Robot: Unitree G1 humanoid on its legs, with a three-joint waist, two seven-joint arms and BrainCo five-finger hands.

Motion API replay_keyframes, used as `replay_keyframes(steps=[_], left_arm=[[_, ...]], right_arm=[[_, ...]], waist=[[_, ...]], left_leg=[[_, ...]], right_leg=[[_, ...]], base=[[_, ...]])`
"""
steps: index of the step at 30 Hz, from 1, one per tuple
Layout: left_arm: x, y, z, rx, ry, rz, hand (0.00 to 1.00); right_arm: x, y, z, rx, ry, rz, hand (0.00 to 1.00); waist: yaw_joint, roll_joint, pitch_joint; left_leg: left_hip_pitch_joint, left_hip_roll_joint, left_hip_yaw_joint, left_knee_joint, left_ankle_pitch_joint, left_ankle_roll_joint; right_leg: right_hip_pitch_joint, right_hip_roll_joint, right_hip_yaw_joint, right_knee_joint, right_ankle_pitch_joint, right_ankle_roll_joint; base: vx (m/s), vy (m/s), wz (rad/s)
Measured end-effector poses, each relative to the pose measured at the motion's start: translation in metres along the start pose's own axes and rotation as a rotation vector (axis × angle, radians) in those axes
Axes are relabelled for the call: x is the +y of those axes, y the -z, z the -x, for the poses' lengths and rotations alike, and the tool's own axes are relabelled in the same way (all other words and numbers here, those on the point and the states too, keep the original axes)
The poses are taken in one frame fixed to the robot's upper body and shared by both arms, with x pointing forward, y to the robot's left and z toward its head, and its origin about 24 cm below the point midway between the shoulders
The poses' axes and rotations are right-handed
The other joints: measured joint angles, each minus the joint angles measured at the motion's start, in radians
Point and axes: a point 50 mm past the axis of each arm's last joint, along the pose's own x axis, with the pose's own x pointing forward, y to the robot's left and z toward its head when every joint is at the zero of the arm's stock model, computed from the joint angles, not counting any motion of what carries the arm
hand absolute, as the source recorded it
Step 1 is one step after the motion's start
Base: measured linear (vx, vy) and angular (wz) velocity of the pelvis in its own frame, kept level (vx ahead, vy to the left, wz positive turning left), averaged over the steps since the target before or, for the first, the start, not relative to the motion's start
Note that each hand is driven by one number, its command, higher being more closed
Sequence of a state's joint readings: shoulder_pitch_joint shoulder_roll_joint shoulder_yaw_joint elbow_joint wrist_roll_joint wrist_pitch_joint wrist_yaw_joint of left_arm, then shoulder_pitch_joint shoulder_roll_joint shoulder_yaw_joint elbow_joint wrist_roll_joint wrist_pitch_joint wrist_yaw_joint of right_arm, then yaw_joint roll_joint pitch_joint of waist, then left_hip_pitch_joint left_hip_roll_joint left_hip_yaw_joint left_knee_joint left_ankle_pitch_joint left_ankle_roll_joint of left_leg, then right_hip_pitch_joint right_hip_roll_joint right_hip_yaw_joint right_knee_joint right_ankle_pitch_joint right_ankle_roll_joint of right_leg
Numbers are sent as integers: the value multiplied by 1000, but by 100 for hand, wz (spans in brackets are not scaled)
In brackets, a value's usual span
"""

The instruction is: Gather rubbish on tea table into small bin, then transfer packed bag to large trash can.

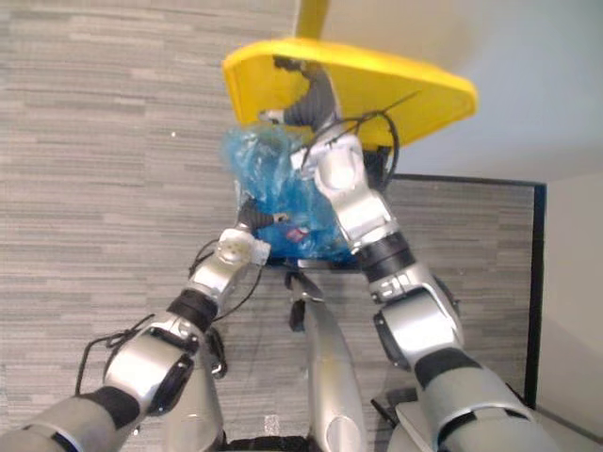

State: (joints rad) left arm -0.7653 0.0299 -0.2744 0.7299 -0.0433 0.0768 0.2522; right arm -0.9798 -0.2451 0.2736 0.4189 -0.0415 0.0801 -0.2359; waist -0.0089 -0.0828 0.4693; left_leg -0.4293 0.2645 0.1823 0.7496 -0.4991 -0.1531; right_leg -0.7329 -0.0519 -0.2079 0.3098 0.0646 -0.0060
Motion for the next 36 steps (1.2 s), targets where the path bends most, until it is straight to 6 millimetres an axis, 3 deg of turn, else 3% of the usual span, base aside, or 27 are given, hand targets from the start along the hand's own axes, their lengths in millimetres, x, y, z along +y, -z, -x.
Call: replay_keyframes(steps=[7,13,16,19,20,23,24,27,32,34,35,36], left_arm=[[1,7,10,-27,9,25,0],[25,62,37,107,-61,74,0],[45,96,57,201,-133,154,0],[67,145,91,363,-246,271,0],[77,170,111,463,-313,309,0],[85,211,148,647,-393,338,0],[84,227,164,727,-409,363,0],[73,245,185,848,-404,361,0],[53,254,197,932,-337,337,0],[48,255,198,941,-323,332,0],[47,254,197,938,-319,333,0],[43,255,200,948,-310,333,0]], right_arm=[[4,61,28,217,-13,28,0],[0,101,57,359,-13,47,0],[-6,116,72,417,3,44,0],[-12,128,91,453,13,65,0],[-12,133,98,470,7,63,0],[-9,142,115,510,-13,58,0],[-8,149,125,540,-26,56,0],[-3,159,143,588,-50,40,0],[14,176,186,702,-41,-59,0],[25,186,222,801,-38,-107,0],[29,189,234,837,-41,-123,0],[35,191,246,873,-48,-142,0]], waist=[[17,6,-20],[55,42,-52],[64,44,-53],[76,45,-85],[78,47,-98],[82,49,-105],[84,49,-133],[91,48,-150],[91,43,-173],[87,34,-192],[82,32,-192],[77,32,-198]], left_leg=[[42,-16,-35,-33,24,-2],[51,-22,-66,-47,37,5],[83,-26,-84,-78,50,5],[102,-25,-88,-107,53,12],[112,-21,-90,-117,56,15],[168,-12,-92,-152,63,22],[173,-11,-92,-163,67,25],[221,-12,-91,-187,76,20],[289,-20,-80,-191,78,15],[301,-33,-73,-191,86,2],[312,-37,-71,-198,100,-4],[332,-28,-61,-244,134,1]], right_leg=[[58,-21,-33,-2,-12,-10],[84,-37,-57,-2,-18,-4],[116,-40,-73,-1,-30,7],[125,-38,-79,-3,-45,14],[134,-34,-84,-7,-50,14],[177,-25,-92,-9,-57,8],[178,-24,-94,-8,-61,5],[214,-24,-96,-7,-70,6],[274,-32,-90,-4,-82,16],[286,-44,-81,-10,-67,41],[302,-46,-79,-41,-51,87],[326,-46,-84,-81,-45,193]], base=[[18,-26,20],[-39,-45,14],[-28,-66,19],[-9,-68,6],[17,-65,4],[43,-55,3],[41,-44,4],[27,-18,2],[-24,11,-2],[-97,37,-6],[-119,7,-11],[-182,-14,-1]])
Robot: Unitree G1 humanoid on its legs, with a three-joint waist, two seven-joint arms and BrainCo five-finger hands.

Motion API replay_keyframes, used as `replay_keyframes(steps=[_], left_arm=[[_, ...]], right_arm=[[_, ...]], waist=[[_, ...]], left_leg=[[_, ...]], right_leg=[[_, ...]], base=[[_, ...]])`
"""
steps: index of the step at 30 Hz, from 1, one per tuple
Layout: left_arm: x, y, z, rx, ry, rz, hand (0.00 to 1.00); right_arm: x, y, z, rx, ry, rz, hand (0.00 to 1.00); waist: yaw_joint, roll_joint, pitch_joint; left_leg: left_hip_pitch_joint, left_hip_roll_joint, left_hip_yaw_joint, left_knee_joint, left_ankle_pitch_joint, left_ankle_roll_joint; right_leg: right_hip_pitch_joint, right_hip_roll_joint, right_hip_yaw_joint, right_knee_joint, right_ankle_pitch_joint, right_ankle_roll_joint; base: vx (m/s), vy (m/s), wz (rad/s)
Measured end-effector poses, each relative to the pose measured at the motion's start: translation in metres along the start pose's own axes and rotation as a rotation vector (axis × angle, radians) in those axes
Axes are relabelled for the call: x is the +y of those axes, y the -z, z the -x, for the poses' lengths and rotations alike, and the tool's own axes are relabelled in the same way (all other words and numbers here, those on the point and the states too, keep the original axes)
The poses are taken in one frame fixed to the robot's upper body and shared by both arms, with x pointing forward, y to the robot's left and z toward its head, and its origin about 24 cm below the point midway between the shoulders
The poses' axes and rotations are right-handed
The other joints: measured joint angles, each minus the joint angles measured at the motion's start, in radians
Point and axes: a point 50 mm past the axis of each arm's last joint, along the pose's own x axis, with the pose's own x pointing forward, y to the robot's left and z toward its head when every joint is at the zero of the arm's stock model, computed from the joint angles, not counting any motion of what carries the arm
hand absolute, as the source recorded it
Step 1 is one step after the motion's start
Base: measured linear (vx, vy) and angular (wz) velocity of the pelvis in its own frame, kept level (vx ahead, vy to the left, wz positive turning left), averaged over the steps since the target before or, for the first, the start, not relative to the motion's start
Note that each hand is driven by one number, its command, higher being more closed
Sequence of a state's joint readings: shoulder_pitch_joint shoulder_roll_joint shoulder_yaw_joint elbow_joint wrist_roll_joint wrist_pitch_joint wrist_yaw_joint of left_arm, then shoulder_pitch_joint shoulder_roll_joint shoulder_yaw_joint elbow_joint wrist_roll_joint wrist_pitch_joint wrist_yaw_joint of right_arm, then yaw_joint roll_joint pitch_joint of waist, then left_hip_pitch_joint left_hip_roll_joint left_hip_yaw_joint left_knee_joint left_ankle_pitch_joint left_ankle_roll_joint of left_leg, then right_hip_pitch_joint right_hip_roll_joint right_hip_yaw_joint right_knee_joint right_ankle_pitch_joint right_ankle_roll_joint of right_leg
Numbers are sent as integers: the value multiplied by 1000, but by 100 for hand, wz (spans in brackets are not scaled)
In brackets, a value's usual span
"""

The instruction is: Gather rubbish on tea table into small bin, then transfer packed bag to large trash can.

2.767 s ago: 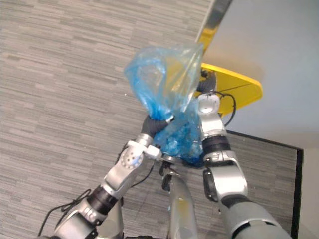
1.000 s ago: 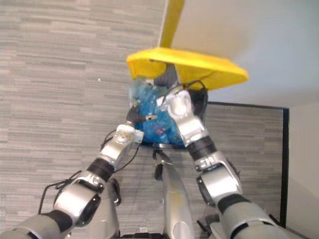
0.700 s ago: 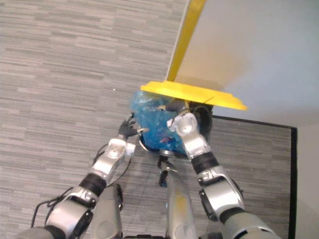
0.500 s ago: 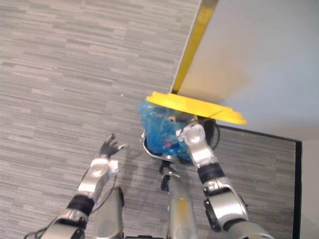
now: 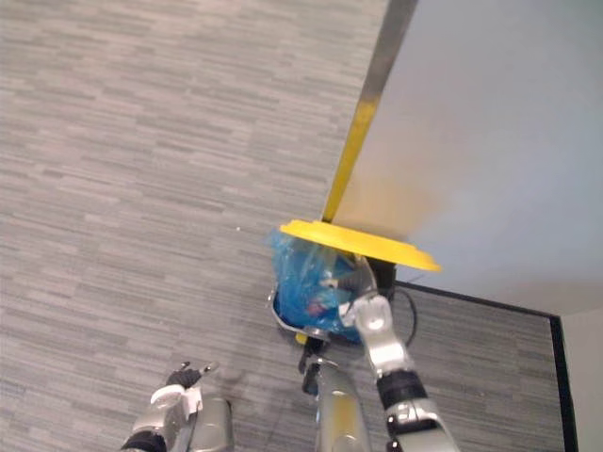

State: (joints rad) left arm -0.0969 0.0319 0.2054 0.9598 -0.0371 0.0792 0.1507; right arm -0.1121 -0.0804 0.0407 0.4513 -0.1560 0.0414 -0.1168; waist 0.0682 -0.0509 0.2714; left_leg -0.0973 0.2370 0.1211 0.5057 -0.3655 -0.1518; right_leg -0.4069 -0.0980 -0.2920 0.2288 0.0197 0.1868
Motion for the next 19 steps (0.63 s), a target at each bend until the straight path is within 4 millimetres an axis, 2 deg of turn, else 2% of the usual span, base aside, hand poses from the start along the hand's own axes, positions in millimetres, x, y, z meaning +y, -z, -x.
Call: replay_keyframes(steps=[1,2,3,4,5,6,7,8,9,10,11,14,17,19], left_arm=[[-2,4,1,5,4,-18,0],[-2,6,1,11,3,-21,0],[-2,10,2,20,3,-21,0],[4,20,5,39,-10,-28,0],[7,20,5,37,-16,-31,0],[7,18,4,35,-20,-20,0],[0,19,5,43,-6,1,0],[-11,25,8,66,13,45,0],[-13,27,8,72,11,71,0],[-14,31,9,91,12,71,0],[-17,36,10,112,20,75,0],[-13,51,13,163,2,91,0],[-10,54,14,169,-9,98,0],[-8,54,13,167,-14,96,0]], right_arm=[[8,24,13,77,-20,-21,0],[11,37,18,121,-25,-30,0],[15,68,33,243,-26,-57,0],[25,108,58,418,-31,-96,0],[29,122,68,487,-33,-111,0],[24,131,71,532,-3,-136,0],[19,137,71,570,21,-119,0],[9,145,74,611,66,-109,0],[8,149,77,634,75,-108,0],[10,153,81,664,92,-130,0],[8,158,84,697,112,-149,0],[-2,169,92,758,162,-165,0],[-5,173,94,796,183,-188,0],[-6,175,96,806,194,-203,0]], waist=[[-22,10,-3],[-34,9,-4],[-42,5,-15],[-43,-19,-54],[-42,-41,-73],[-35,-37,-85],[-30,-3,-102],[-4,15,-117],[-10,11,-118],[-23,-23,-132],[-33,1,-135],[-36,33,-173],[-35,39,-178],[-35,38,-179]], left_leg=[[29,7,5,-77,59,-25],[44,8,1,-101,76,-26],[79,8,-10,-130,93,-33],[80,1,-25,-135,97,-42],[79,-5,-22,-134,96,-43],[76,8,-19,-134,91,-49],[58,27,-16,-132,93,-40],[49,18,21,-162,117,27],[49,12,41,-175,145,5],[66,-26,62,-195,154,-15],[93,-23,67,-225,165,-21],[125,-21,59,-315,207,40],[141,-37,46,-394,242,52],[151,-55,30,-431,272,39]], right_leg=[[-61,-23,40,280,-74,-113],[-69,-32,58,413,-102,-150],[-47,-47,87,606,-128,-151],[9,-71,129,730,-131,-154],[34,-68,148,707,-174,-125],[56,-29,139,642,-189,-127],[105,32,136,483,-193,-116],[150,58,150,348,-221,-144],[154,22,137,411,-259,-169],[200,-13,156,369,-338,-141],[239,10,161,293,-336,-163],[273,46,164,165,-268,-158],[289,49,161,95,-234,-141],[296,46,171,67,-207,-136]], base=[[-169,-25,11],[-127,-40,33],[-58,-93,43],[-36,-137,28],[-33,-182,-8],[-29,-117,-50],[-93,-47,-106],[-107,6,-95],[-165,-62,-69],[-153,-154,-22],[-156,-136,-20],[-118,-44,-13],[-78,27,7],[-20,72,-4]])
